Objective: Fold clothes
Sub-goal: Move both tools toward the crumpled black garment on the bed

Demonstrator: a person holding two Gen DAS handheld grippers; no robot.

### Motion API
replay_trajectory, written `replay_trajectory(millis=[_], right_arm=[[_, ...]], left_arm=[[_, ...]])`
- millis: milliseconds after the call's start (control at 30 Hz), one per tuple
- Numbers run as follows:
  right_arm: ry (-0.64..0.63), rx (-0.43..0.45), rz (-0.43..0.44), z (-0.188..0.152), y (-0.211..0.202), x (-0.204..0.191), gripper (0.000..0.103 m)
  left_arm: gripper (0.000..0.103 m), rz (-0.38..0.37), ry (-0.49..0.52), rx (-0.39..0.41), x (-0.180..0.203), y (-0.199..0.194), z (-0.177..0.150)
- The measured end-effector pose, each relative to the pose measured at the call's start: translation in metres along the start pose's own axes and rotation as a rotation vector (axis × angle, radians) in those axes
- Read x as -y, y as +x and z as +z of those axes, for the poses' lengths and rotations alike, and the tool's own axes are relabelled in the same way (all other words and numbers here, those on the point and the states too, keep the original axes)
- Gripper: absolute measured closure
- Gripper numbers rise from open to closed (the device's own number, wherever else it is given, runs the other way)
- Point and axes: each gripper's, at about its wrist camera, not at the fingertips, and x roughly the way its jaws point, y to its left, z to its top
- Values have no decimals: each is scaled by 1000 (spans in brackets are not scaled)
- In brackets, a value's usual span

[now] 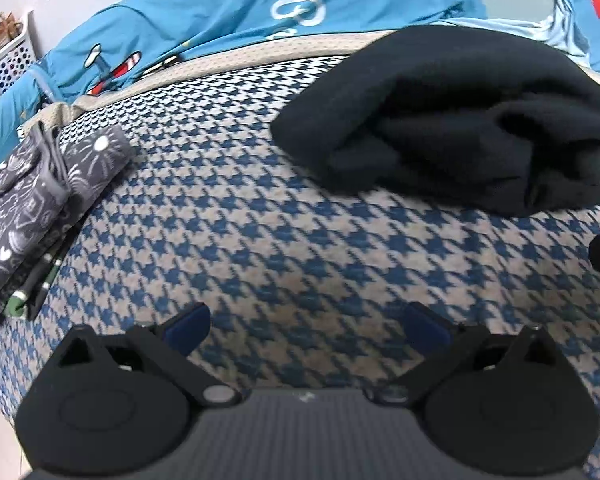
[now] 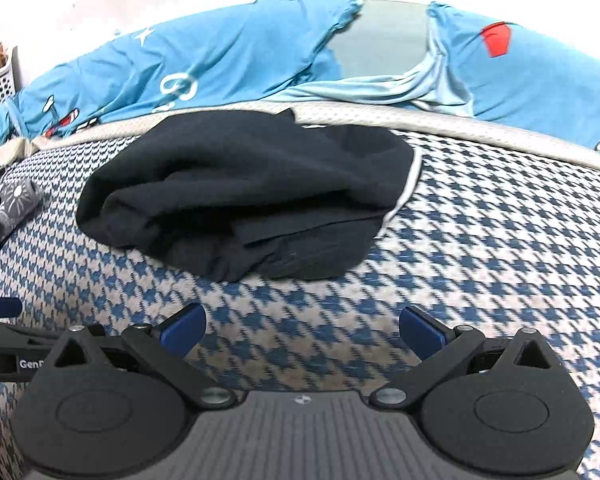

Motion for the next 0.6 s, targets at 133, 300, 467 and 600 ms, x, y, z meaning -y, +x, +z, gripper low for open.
replay_trajectory(millis=[133, 300, 467, 600], right_arm=[[-5, -2, 9, 5, 4, -5, 0], [-2, 13, -27, 8, -6, 10, 0], [3, 13, -61, 11, -8, 14, 0], [-11, 20, -78, 11, -10, 15, 0]], left_arm=[[0, 8, 15, 11, 11, 0, 2], [0, -6, 26, 25, 19, 0, 2], [0, -26, 29, 26, 25, -5, 1], [0, -33, 27, 24, 28, -5, 3]])
